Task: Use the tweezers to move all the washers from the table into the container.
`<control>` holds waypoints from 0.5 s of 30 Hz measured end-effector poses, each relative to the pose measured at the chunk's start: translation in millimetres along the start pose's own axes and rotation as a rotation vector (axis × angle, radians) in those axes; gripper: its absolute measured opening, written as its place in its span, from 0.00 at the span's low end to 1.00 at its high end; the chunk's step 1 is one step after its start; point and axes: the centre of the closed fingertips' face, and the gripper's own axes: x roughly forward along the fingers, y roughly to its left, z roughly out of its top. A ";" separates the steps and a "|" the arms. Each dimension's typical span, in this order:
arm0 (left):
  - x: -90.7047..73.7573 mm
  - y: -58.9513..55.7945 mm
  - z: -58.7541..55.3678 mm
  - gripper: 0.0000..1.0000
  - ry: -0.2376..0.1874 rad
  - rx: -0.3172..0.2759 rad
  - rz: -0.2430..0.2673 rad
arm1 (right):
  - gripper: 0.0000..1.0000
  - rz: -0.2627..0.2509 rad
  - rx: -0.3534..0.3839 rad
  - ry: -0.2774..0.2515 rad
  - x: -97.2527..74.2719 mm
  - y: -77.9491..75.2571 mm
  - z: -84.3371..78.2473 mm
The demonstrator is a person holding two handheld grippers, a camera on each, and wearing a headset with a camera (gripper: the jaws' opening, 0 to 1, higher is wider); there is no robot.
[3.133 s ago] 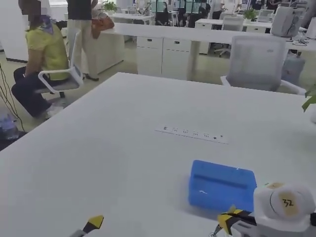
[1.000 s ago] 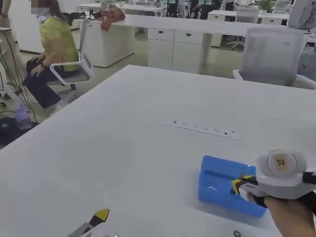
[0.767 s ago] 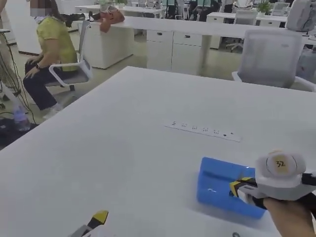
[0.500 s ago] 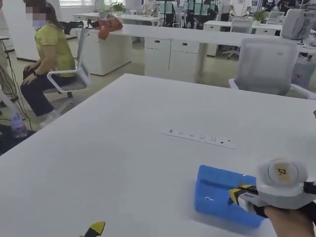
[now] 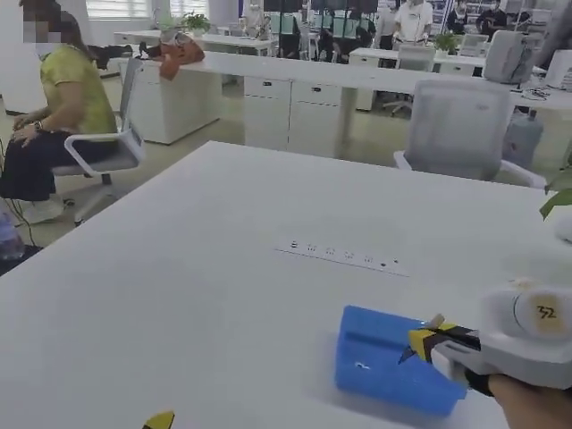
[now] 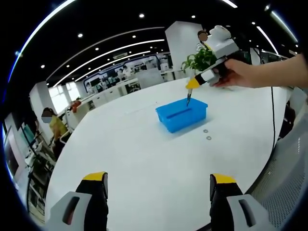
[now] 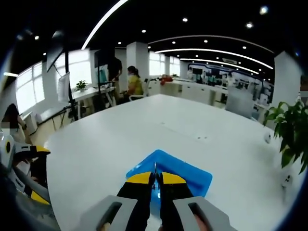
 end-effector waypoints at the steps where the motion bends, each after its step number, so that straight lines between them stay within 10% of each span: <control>1: 0.0 0.1 0.0 0.89 0.000 0.000 0.000 | 0.02 0.003 0.002 -0.004 -2.3 2.2 -0.2; 15: -0.9 -1.6 1.9 0.89 -0.008 0.017 0.000 | 0.02 0.054 0.077 0.067 -19.2 24.8 -55.7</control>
